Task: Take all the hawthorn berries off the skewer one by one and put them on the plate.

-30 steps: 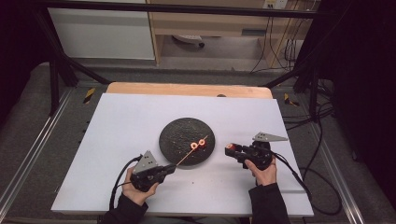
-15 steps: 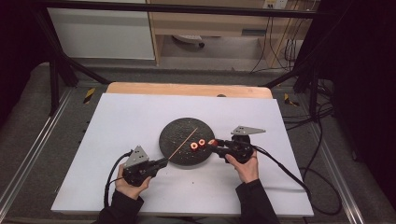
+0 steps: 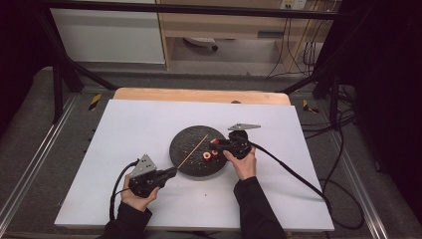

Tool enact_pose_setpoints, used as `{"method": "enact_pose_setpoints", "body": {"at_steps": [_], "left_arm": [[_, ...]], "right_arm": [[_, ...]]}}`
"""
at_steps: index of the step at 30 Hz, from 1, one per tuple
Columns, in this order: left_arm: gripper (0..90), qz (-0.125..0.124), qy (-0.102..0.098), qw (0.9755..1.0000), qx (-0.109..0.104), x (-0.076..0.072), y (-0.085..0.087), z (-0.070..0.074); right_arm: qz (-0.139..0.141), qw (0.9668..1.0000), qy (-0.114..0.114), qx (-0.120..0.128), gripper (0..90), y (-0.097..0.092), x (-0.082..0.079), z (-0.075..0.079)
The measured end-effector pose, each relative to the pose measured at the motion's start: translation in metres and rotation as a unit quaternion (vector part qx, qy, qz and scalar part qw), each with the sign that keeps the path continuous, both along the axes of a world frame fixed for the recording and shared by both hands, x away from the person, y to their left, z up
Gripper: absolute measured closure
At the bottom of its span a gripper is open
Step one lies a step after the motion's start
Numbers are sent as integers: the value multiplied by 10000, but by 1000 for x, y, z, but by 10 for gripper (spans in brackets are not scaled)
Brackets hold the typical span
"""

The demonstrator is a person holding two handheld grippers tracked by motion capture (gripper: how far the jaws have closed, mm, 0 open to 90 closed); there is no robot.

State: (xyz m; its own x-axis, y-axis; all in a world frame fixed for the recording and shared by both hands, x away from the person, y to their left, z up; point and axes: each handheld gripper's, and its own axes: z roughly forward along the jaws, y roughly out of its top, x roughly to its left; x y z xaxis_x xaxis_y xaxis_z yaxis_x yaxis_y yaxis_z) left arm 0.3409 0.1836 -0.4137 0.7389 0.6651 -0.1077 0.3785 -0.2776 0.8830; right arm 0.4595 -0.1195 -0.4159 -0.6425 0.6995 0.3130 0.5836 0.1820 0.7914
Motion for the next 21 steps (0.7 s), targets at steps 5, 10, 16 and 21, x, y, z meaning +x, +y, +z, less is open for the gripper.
{"method": "enact_pose_setpoints", "body": {"at_steps": [5, 10, 16, 21], "left_arm": [[881, -8, -5, 10000, 11, 0, -1, 0], [881, -8, 5, 10000, 12, 0, -1, 0], [881, -20, 10, 10000, 21, 0, -2, -1], [881, -23, 19, 10000, 23, 0, -2, -1]], "right_arm": [[-131, 9998, 54, -135, 597, 4, 15, -9], [-188, 9994, 103, -264, 596, 6, 22, -19], [-194, 9988, 107, -447, 594, 8, 24, -28], [-169, 9985, 53, -520, 539, 8, 23, -28]]}}
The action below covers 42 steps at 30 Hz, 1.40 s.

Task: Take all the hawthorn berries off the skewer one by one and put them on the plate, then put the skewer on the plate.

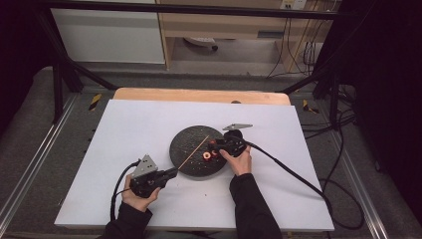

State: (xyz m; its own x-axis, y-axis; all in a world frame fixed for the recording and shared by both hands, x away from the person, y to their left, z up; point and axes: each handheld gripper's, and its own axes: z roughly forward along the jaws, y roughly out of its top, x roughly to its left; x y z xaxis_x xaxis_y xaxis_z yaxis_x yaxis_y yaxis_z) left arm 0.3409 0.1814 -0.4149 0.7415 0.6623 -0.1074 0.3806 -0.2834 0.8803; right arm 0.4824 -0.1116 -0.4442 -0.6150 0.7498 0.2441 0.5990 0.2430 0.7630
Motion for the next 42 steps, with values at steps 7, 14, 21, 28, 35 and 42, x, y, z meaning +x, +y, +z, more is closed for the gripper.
{"method": "enact_pose_setpoints", "body": {"at_steps": [7, 14, 21, 28, 35, 42], "left_arm": [[881, 45, -1, 10000, 7, 1, 0, 1], [881, 72, 11, 10000, 6, 2, -1, 3], [881, 112, 40, 9999, 77, 6, -5, 5], [881, 209, 76, 9995, 240, 17, -14, 8], [881, 300, 145, 9985, 434, 37, -30, 15], [880, 463, 245, 9969, 592, 56, -45, 15]], "right_arm": [[124, 9997, -218, 30, 408, -8, -14, 19], [155, 9992, -330, 176, 225, -32, -38, 27], [171, 9992, -314, 196, 83, -60, -63, 21], [181, 9993, -307, 83, 34, -82, -81, 8], [228, 9991, -363, -19, 19, -98, -98, 0], [145, 9991, -403, -63, 13, -112, -109, -1]]}}
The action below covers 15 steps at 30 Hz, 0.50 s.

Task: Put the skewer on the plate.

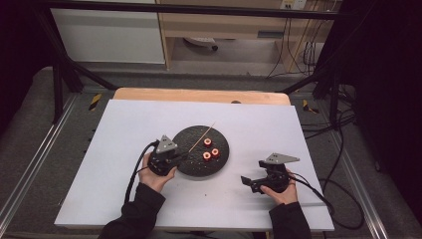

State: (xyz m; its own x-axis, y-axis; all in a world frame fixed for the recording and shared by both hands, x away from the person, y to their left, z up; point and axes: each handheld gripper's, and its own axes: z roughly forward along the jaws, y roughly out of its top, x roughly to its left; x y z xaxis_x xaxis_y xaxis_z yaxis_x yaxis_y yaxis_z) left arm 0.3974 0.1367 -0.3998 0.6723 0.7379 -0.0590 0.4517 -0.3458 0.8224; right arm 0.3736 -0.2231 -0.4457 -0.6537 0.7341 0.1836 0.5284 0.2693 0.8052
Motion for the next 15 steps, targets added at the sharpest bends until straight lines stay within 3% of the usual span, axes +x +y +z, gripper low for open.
{"method": "enact_pose_setpoints", "body": {"at_steps": [15], "left_arm": [[880, 381, 369, 9983, 248, 30, -14, -19]], "right_arm": [[-22, 10000, -4, -20, 8, -6, -6, -2]]}}
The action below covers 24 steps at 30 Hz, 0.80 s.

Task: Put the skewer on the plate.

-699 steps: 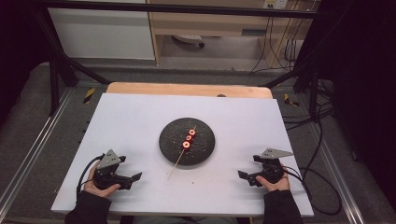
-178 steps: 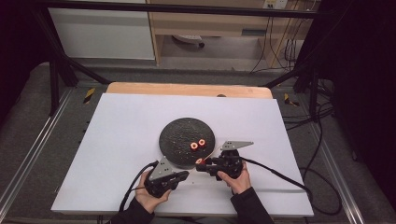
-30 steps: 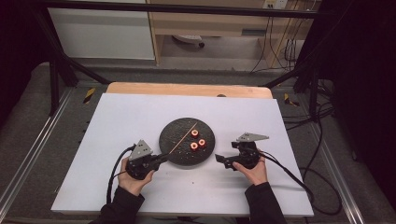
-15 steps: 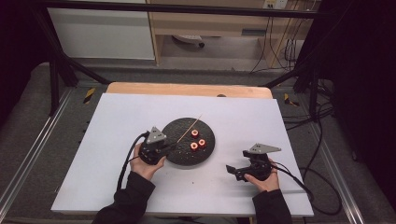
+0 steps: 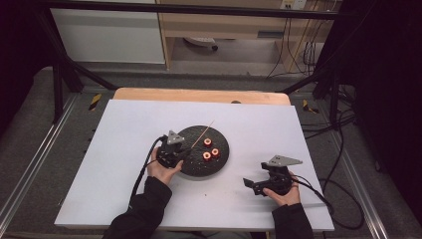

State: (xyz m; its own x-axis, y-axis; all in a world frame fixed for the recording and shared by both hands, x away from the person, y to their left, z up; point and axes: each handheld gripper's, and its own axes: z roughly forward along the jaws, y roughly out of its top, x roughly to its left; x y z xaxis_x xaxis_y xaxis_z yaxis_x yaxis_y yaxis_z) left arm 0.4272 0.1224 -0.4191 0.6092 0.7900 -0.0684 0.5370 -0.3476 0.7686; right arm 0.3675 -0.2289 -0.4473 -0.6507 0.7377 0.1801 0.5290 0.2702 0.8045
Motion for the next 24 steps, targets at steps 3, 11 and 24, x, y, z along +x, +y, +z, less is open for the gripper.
{"method": "enact_pose_setpoints", "body": {"at_steps": [3, 11, 24], "left_arm": [[880, 63, 74, 9999, 82, 2, -3, -5], [880, 256, 198, 9986, 413, 9, -10, -15], [828, 146, 255, 9990, 339, 8, -7, -14]], "right_arm": [[5, 10000, -13, 23, 9, -1, -1, 0], [33, 10000, 14, 5, 10, -1, 0, -2], [26, 10000, 50, -6, 11, 0, 0, -4]]}}
